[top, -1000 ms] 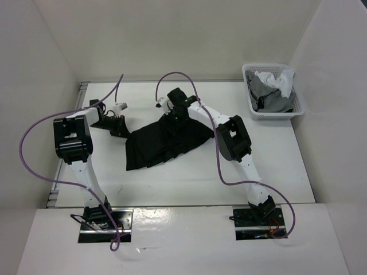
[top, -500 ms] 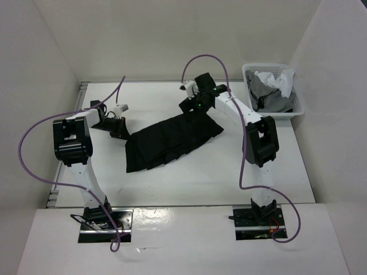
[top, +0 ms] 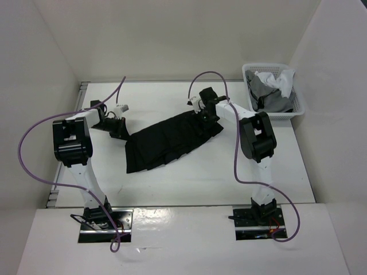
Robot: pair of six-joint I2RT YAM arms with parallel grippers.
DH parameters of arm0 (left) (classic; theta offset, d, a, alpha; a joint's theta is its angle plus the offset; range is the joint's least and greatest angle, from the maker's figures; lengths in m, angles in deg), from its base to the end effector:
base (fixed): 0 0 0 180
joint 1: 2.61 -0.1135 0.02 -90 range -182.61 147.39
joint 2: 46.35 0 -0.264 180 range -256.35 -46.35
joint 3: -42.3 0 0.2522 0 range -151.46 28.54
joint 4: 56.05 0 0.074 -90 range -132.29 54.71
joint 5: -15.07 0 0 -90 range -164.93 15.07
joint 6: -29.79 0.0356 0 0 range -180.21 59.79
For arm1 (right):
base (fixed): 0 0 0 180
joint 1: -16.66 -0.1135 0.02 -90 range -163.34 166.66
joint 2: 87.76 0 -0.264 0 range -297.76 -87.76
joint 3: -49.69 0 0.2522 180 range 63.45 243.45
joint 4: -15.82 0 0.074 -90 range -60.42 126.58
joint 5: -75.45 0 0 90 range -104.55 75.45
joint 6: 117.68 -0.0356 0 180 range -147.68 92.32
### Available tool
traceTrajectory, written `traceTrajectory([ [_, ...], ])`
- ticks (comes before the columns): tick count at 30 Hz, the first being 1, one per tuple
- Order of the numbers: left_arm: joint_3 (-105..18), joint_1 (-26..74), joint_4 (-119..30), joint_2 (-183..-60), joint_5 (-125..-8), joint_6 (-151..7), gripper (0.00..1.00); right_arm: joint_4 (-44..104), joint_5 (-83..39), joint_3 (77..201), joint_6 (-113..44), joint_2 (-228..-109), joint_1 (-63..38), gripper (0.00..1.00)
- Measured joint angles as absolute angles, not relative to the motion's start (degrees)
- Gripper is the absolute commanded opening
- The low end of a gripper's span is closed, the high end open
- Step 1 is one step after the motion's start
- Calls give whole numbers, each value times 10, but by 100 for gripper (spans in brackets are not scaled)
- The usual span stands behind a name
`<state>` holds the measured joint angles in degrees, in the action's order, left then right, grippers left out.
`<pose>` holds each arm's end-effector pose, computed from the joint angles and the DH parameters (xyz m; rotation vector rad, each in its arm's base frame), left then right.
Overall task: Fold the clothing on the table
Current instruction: Fold the skirt
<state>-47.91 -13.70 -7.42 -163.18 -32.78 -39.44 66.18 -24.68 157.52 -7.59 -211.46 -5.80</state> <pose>0.3875 0.0516 0.1390 0.3444 2.5488 -0.8607 0.4163 0.1789 0.1644 -1.0342 2.5161 0.2529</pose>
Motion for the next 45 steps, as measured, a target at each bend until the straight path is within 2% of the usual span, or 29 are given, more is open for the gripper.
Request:
traceTrajectory([
  [18,-470,-133,-67,-1626,-329,-392,0,639,-241,1549,-74,-2048,5,99],
  [45,-460,-133,-55,-1618,-331,-374,0,616,-216,1540,-71,-2080,5,99],
])
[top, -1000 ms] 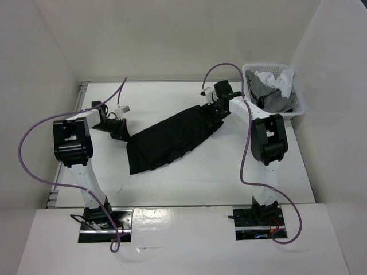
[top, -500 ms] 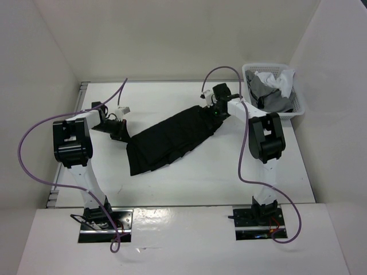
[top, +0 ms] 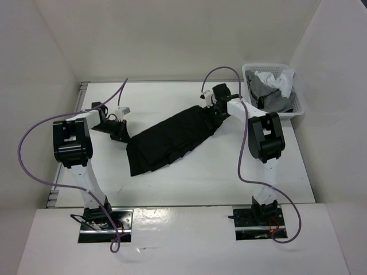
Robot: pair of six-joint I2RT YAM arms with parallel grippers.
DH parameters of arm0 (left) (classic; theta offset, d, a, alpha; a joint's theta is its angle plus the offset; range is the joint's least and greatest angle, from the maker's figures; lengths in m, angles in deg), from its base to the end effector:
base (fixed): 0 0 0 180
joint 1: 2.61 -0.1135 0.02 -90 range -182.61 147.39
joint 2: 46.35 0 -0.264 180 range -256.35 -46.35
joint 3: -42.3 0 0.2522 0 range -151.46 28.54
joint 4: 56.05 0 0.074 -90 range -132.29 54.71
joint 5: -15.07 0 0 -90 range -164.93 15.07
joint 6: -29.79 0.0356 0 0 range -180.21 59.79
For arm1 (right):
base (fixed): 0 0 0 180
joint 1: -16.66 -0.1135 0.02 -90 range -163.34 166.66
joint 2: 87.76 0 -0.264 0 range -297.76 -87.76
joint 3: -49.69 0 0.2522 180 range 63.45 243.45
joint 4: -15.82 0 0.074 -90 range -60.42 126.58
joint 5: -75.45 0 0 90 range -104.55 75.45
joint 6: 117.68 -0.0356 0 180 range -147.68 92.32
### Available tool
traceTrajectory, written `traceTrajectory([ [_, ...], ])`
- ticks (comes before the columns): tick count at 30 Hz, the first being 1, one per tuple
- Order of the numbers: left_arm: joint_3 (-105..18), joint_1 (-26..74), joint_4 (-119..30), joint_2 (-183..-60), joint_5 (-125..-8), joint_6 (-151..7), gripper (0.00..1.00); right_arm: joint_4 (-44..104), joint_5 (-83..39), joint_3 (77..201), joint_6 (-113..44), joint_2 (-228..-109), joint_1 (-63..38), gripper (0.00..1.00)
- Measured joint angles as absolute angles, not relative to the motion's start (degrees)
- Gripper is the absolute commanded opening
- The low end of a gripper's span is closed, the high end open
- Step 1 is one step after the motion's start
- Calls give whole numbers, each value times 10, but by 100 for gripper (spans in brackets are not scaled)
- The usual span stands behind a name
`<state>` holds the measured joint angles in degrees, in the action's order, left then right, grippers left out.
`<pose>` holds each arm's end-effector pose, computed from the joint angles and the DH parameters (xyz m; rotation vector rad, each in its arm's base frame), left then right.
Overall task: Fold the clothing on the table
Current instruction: Fold the skirt
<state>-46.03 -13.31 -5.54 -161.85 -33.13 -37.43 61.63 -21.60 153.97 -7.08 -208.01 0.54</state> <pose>0.3773 0.0471 0.1384 0.3800 2.5732 -0.8696 0.4284 0.1284 0.1758 -0.8709 2.4944 0.1367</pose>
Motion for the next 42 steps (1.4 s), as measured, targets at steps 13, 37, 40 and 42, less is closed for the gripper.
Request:
traceTrajectory([
  [13,-460,-128,-40,-1616,-332,-346,0,615,-268,1558,-55,-2111,23,99],
  [37,-456,-118,-24,-1603,-331,-331,0,634,-371,1566,-47,-2118,51,4],
  [40,-452,-118,-24,-1600,-331,-331,0,637,-375,1568,-46,-2118,51,0],
  [42,-452,-118,-24,-1599,-331,-330,0,638,-375,1568,-46,-2118,51,0],
])
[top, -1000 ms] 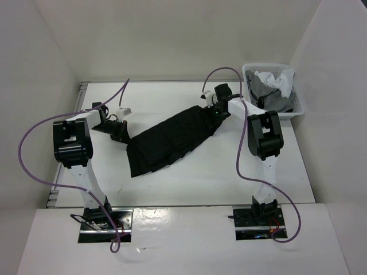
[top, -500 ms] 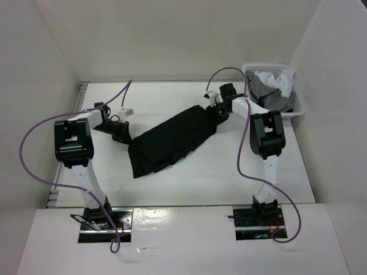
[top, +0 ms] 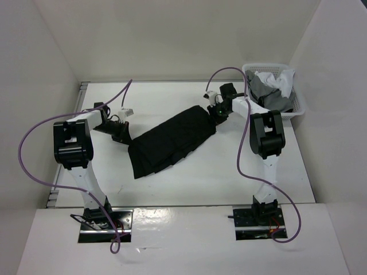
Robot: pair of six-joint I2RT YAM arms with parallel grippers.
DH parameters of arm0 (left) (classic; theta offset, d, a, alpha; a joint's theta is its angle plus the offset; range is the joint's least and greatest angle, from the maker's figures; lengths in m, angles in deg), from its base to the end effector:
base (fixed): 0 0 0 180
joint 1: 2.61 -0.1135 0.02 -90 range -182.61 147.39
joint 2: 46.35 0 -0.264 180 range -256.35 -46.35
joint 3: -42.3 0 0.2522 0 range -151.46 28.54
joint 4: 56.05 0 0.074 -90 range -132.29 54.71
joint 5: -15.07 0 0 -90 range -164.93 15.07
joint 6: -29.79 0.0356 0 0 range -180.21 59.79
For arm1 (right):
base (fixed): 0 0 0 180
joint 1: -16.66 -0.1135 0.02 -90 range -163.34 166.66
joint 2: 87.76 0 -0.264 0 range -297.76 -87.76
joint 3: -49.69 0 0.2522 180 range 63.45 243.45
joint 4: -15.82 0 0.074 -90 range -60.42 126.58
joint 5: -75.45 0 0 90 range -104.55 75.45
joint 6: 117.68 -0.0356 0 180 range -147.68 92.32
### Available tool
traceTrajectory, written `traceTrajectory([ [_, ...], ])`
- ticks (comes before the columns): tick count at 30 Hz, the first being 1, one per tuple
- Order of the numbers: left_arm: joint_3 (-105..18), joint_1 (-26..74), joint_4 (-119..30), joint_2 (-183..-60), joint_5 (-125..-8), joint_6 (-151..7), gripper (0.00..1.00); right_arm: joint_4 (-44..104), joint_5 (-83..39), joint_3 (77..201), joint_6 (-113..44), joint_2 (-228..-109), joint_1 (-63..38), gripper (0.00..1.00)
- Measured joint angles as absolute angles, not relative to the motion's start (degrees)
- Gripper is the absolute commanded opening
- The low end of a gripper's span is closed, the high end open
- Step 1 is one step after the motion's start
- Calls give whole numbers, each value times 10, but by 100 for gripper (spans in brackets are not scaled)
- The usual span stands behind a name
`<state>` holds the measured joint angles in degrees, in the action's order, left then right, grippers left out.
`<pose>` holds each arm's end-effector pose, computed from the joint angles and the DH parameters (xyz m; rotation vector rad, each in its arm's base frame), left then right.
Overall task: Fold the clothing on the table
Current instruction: Fold the skirt
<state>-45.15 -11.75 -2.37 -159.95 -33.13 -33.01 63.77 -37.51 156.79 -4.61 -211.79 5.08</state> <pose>0.3689 0.0353 0.1453 0.4984 2.5696 -0.8765 0.4423 0.1048 0.1622 -0.8966 2.4748 0.4727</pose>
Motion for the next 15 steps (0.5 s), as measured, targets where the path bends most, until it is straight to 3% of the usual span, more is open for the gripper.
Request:
traceTrajectory([
  [8,-452,-118,-24,-1599,-331,-329,0,647,-371,1568,-47,-2105,51,0],
  [15,-445,-118,-24,-1599,-331,-330,0,670,-352,1568,-56,-2025,24,0],
])
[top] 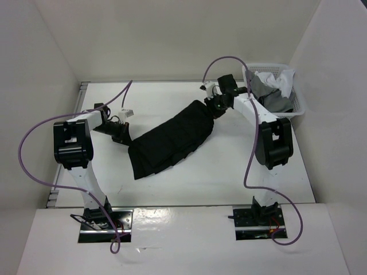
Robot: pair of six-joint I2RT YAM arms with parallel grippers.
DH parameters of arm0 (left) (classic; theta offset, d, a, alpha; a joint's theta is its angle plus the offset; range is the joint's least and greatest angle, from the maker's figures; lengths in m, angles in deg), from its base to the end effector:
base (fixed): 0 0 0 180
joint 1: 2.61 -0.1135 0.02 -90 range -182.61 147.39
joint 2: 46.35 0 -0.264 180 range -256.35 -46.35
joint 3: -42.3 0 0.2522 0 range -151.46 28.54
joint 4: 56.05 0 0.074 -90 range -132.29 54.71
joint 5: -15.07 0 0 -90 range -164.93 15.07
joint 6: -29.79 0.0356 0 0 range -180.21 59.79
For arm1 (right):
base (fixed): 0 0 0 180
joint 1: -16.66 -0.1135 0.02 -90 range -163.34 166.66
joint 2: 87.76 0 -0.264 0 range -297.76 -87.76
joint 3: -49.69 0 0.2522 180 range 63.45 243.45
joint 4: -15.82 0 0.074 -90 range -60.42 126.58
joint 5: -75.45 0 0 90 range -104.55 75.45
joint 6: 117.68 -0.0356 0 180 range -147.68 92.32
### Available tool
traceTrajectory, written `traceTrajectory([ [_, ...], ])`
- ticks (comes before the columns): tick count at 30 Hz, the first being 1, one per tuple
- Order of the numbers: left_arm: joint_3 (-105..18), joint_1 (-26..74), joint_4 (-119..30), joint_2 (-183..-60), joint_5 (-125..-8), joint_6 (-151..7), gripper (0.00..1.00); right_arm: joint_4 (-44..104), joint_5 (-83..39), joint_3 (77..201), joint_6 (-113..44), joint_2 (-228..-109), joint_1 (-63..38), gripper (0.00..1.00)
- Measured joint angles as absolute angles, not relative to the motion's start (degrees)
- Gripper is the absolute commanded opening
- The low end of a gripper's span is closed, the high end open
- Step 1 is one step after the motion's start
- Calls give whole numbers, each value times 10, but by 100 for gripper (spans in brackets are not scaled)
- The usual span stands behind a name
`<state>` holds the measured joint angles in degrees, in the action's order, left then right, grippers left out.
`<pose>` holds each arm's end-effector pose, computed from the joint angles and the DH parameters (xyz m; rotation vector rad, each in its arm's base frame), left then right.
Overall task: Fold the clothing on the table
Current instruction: Fold the skirt
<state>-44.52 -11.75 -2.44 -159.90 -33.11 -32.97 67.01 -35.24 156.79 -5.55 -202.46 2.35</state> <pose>0.3667 0.0350 0.1430 0.4960 2.5761 -0.8826 0.4193 0.1199 0.2282 -0.9193 2.3776 0.4152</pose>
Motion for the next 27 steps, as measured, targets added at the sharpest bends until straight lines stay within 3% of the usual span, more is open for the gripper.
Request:
traceTrajectory([
  [18,-441,-118,-24,-1599,-331,-333,0,704,-299,1591,-75,-1968,-182,0],
  [27,-433,-118,-24,-1599,-329,-334,0,710,-281,1626,-89,-1969,-218,0],
])
